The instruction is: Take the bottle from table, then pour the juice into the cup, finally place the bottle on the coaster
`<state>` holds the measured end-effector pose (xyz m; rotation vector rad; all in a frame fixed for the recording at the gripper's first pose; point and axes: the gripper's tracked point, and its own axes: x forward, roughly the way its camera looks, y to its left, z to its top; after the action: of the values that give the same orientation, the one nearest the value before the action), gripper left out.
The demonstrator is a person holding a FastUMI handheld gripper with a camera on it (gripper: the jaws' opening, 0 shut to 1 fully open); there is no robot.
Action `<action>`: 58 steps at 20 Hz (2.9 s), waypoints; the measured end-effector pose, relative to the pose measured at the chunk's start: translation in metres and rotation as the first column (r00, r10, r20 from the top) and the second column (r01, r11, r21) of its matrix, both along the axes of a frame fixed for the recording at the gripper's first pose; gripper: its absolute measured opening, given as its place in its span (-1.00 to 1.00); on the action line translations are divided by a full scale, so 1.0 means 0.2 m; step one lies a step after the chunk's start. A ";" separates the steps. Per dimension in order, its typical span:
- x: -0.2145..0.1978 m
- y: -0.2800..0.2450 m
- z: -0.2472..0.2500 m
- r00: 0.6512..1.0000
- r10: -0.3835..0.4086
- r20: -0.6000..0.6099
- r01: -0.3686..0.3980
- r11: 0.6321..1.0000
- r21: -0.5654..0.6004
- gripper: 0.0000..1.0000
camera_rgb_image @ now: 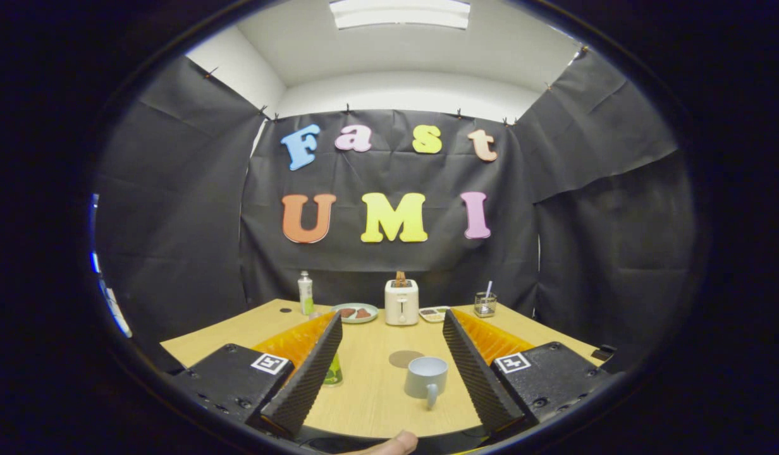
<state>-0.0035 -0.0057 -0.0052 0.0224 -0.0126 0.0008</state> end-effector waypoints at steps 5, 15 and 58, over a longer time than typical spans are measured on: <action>0.04 0.05 -0.05 1.000 0.011 -0.020 -0.011 1.000 -0.016 1.00; 0.28 0.29 -0.21 0.997 0.078 -0.031 -0.078 0.997 -0.001 1.00; 0.89 0.70 -0.47 0.981 0.142 -0.134 -0.121 0.981 0.154 0.61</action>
<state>0.1737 0.1346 -0.0995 0.1689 0.1337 0.1310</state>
